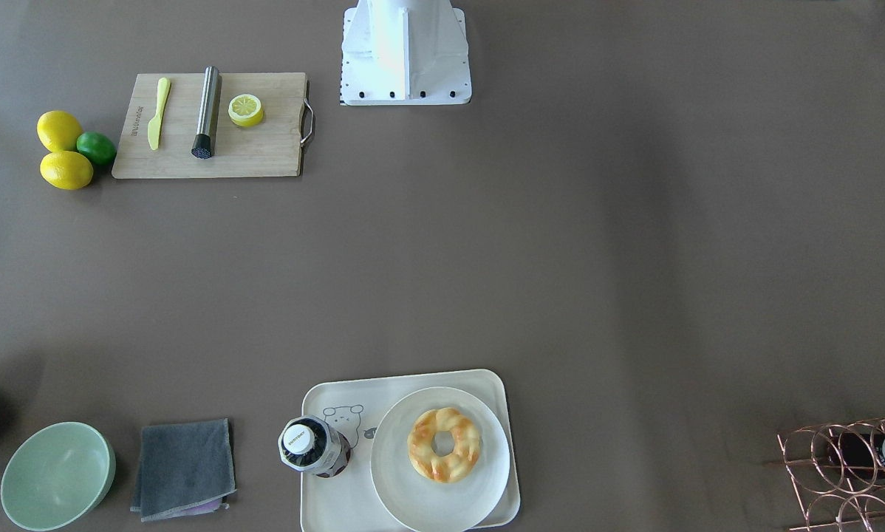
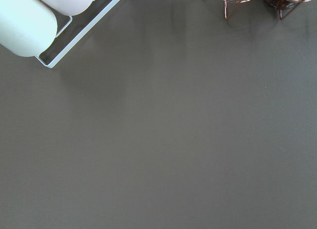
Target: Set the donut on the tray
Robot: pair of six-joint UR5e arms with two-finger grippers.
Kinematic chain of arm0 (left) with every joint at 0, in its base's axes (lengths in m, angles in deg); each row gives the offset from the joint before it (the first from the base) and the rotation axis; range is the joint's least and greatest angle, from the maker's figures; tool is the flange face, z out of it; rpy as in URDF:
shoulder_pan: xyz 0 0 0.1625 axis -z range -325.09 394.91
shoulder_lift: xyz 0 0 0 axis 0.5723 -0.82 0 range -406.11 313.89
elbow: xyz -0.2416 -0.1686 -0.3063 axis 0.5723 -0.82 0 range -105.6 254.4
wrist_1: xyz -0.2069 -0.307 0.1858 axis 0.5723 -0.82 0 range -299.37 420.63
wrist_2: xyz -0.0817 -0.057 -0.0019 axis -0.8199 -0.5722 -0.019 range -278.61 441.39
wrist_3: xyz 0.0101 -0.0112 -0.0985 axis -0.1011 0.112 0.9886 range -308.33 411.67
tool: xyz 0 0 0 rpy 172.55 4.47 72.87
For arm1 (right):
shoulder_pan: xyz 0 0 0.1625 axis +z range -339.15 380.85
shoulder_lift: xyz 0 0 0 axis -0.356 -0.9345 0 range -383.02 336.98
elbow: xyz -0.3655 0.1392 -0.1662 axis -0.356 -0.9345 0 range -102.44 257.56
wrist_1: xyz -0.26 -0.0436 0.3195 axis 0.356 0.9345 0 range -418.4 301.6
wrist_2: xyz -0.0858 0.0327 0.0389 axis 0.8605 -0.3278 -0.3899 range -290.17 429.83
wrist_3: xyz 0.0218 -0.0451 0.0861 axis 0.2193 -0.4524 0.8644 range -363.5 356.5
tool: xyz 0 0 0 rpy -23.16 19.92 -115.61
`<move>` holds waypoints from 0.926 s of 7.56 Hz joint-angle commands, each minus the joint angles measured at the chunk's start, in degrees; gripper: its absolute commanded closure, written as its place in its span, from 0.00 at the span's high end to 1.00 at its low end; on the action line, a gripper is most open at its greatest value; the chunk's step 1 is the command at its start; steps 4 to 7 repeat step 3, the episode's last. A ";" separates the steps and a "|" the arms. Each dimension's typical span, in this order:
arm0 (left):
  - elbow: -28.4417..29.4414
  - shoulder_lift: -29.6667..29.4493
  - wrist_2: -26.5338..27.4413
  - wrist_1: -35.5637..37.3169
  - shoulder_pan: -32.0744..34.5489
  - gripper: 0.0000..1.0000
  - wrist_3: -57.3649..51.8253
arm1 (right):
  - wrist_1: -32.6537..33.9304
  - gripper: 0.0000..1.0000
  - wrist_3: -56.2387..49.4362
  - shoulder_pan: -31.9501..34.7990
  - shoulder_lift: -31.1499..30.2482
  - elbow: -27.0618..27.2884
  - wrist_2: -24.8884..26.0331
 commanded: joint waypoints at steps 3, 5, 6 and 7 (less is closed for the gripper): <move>0.01 0.00 0.00 -0.06 0.06 0.99 -0.17 | 0.00 1.00 0.00 0.00 0.00 0.05 0.00; 0.01 0.00 0.00 -0.06 0.06 0.99 -0.17 | 0.00 1.00 0.00 0.00 0.00 0.05 0.00; 0.01 0.00 0.00 -0.06 0.06 0.99 -0.17 | 0.00 1.00 0.00 0.00 0.00 0.05 0.00; 0.01 0.00 0.00 -0.06 0.06 0.99 -0.17 | 0.00 1.00 0.00 0.00 0.00 0.05 0.00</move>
